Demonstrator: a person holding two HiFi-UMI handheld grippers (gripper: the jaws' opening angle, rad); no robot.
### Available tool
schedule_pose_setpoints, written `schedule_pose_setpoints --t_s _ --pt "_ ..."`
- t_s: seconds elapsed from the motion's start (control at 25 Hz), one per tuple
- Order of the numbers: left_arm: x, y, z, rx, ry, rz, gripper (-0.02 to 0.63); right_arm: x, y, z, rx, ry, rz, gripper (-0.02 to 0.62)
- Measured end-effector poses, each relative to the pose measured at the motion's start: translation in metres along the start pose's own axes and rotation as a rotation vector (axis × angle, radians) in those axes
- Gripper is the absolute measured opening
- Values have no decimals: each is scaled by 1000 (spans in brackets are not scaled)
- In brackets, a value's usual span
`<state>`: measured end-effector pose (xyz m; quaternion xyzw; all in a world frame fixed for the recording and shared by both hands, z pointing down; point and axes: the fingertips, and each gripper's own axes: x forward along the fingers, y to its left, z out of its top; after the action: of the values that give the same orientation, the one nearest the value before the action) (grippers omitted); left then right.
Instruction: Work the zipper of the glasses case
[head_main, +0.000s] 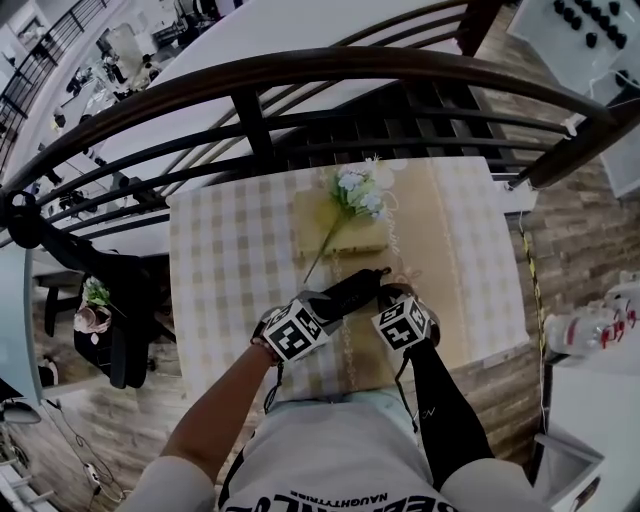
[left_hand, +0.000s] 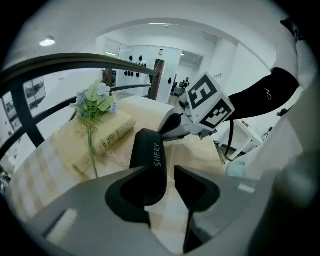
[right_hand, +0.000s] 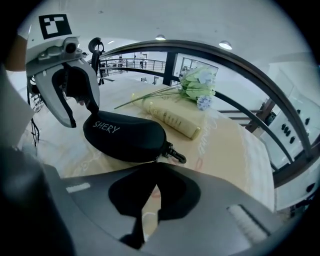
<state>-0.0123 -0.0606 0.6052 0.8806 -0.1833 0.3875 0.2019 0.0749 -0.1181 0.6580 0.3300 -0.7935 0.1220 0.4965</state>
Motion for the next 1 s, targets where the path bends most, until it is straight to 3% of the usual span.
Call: schedule_pose_setpoints --t_s 0.12,0.2,0.32,0.4,0.52,1.0 --pt "-7 9 14 1 -36 43 167 0 0 3 -21 -12 4 29" --pt "-11 21 29 19 -67 112 107 0 0 4 -25 -17 6 29" --pt "-4 30 35 70 -39 163 81 0 0 4 -24 -20 13 29" --pt "8 27 26 74 17 130 77 1 0 3 -29 -12 14 29" --pt "19 18 19 30 27 64 77 5 0 -3 -45 18 13 29" --pt "19 23 18 -7 -4 73 48 4 7 -8 -98 36 30 28"
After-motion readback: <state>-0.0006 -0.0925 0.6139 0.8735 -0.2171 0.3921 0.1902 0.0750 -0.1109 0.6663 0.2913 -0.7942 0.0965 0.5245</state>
